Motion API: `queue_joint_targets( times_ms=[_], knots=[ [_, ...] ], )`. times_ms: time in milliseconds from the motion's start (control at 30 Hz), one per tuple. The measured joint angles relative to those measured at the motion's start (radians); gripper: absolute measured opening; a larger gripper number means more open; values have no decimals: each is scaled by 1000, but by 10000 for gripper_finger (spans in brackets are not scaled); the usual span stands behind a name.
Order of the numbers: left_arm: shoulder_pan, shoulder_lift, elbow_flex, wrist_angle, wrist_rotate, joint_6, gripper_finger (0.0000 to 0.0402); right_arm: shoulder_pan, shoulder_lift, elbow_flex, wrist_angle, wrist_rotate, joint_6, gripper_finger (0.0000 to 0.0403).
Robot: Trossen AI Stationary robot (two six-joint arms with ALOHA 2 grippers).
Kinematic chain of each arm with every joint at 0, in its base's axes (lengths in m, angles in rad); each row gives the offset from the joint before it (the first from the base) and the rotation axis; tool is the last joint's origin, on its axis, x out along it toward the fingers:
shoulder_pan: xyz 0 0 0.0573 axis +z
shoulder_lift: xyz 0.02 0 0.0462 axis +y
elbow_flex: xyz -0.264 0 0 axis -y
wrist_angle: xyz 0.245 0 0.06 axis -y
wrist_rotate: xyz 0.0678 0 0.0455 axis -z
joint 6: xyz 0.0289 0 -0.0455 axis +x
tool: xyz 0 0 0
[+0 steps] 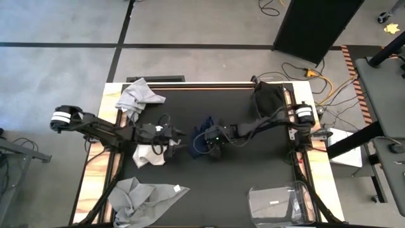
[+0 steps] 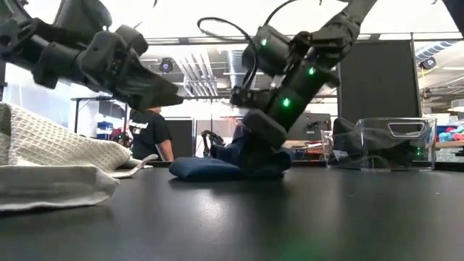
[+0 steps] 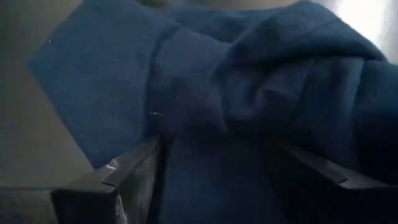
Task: Sort towels by color in basket
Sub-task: Put the dark blue towel into the top transparent bin
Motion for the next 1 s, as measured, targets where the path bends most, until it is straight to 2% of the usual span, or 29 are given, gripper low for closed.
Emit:
queue_joint_targets(
  times_ms=[100,200,333,467,533,667,833,933,1000],
  knots=[
    [-3,22,-18,42,-18,-28,245,0,33,13,-14,-3,-16,263],
    [-14,45,-25,55,-58,-88,245,1,46,16,-31,1,-26,232],
    [-27,76,-23,67,-79,-97,244,2,7,13,-103,7,-30,152],
    [-28,106,-24,88,-80,-92,238,2,-70,4,-238,80,-55,37],
    [-28,119,-23,101,-80,-89,234,1,-131,2,-313,122,-57,23],
    [-28,135,-22,118,-80,-74,233,2,-318,13,-507,281,-47,15],
    [-28,100,-22,118,-79,-71,233,1,-563,68,-774,569,-78,14],
    [-28,80,-22,94,-78,-72,233,-6,-663,111,-945,753,-128,14],
    [-28,73,-22,72,-78,-76,233,-24,-701,141,-1068,818,-117,14]
  ],
)
